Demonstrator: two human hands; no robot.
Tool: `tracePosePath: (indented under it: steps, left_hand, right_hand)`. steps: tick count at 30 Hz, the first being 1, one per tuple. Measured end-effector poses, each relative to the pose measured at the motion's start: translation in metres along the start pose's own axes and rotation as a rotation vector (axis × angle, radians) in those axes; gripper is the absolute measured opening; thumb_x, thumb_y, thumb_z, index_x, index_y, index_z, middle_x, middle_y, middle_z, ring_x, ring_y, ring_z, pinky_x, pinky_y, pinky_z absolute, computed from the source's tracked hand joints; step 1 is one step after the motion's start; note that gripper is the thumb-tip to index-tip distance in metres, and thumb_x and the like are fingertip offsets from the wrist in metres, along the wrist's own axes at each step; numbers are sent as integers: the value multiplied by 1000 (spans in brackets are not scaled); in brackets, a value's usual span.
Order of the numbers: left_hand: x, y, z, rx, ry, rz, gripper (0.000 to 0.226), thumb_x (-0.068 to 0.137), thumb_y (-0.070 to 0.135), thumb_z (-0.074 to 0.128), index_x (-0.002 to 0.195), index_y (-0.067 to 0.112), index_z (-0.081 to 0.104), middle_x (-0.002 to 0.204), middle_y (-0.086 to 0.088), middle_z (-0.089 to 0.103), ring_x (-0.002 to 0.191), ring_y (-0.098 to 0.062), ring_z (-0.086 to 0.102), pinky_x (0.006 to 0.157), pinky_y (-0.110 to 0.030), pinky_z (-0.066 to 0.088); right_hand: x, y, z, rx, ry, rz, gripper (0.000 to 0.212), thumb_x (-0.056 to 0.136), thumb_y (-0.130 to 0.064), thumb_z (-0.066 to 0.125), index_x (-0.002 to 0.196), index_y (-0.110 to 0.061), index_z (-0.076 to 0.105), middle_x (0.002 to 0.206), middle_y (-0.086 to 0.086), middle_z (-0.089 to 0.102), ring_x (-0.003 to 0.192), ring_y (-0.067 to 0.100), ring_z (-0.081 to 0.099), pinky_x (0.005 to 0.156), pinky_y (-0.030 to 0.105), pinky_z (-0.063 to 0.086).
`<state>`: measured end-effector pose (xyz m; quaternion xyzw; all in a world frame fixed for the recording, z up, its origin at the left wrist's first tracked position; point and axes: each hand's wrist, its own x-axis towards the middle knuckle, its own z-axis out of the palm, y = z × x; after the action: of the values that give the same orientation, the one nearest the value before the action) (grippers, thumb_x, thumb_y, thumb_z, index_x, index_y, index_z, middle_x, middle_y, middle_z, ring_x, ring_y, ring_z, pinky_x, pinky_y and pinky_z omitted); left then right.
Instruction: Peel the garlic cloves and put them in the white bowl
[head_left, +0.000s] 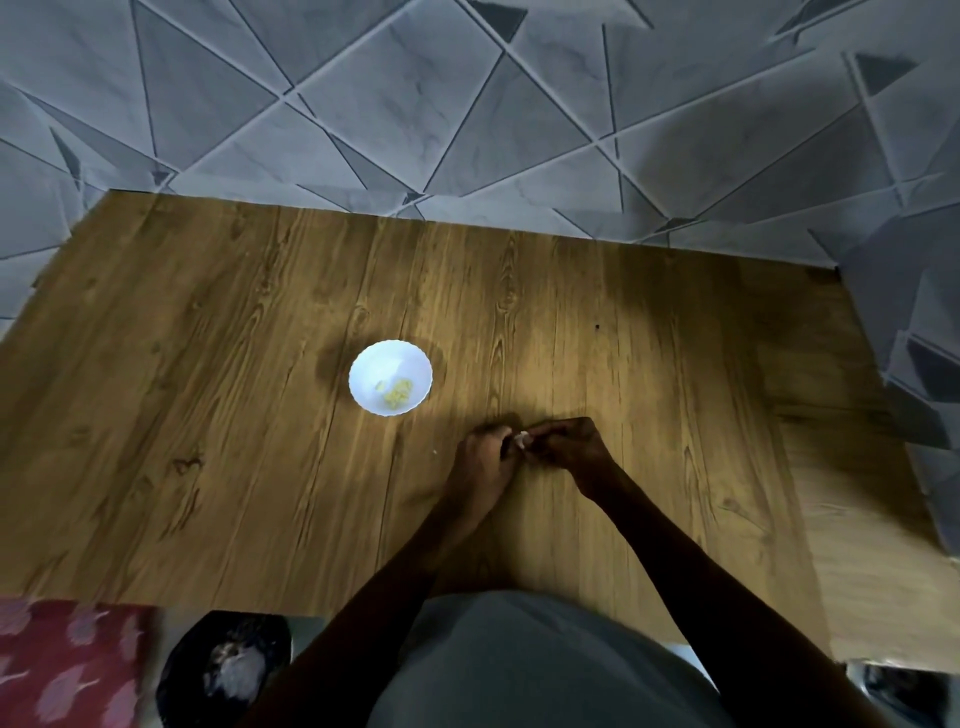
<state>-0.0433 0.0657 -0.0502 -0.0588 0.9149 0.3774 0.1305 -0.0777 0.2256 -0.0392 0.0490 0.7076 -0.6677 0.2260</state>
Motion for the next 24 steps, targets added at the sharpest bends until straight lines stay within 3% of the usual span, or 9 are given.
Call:
tracePosePath:
  steps: [3, 5, 10, 12, 16, 22, 24]
  left_hand:
    - [1, 5, -6, -38, 67, 48, 28, 94, 31, 58, 104, 9, 71, 98, -13, 72, 93, -29, 65, 77, -32, 42]
    - [-2, 7, -9, -87, 102, 66, 25, 94, 28, 61, 100, 8, 73, 94, -11, 74, 87, -23, 67, 70, -23, 39]
    - [-2, 6, -13, -167, 134, 41, 19, 92, 21, 62, 97, 7, 75, 91, -7, 75, 78, -7, 63, 64, -13, 32]
    - [0, 4, -13, -198, 139, 4, 17, 91, 16, 61, 97, 9, 76, 90, -5, 75, 79, -10, 66, 66, -14, 37]
    - [-1, -1, -20, -285, 134, -95, 17, 87, 13, 63, 95, 13, 78, 88, 0, 76, 79, -9, 68, 77, -22, 50]
    - [-11, -12, -26, -526, 91, -237, 12, 84, 19, 68, 88, 14, 79, 79, 2, 75, 73, -12, 72, 78, -33, 58]
    - [-11, -17, -29, -531, 73, -250, 19, 78, 30, 72, 90, 16, 79, 82, 4, 76, 77, -13, 72, 79, -36, 59]
  right_hand:
    - [0, 1, -1, -20, -18, -28, 23, 84, -4, 71, 100, 11, 70, 94, 23, 72, 81, 23, 71, 67, 25, 55]
    - [-2, -1, -1, -20, -22, -36, 20, 86, -1, 69, 101, 11, 69, 94, 23, 72, 81, 22, 72, 67, 25, 56]
    - [0, -5, 2, -161, -2, -30, 20, 84, -9, 74, 100, 3, 73, 92, 15, 75, 83, 22, 73, 70, 27, 58]
    - [3, -6, 3, -283, 23, -60, 17, 83, -11, 77, 98, -4, 75, 88, 8, 76, 81, 17, 73, 70, 27, 59]
    - [12, -15, 9, -613, 68, -228, 8, 83, -10, 76, 91, -9, 77, 83, -4, 74, 71, -5, 67, 65, 13, 54]
    - [8, -18, 18, -972, 148, -307, 15, 89, -6, 65, 95, -16, 74, 89, -5, 72, 77, 5, 67, 65, 16, 53]
    - [-1, -22, 23, -964, 131, -339, 16, 89, -4, 65, 92, -16, 74, 87, -7, 70, 75, 4, 66, 65, 19, 56]
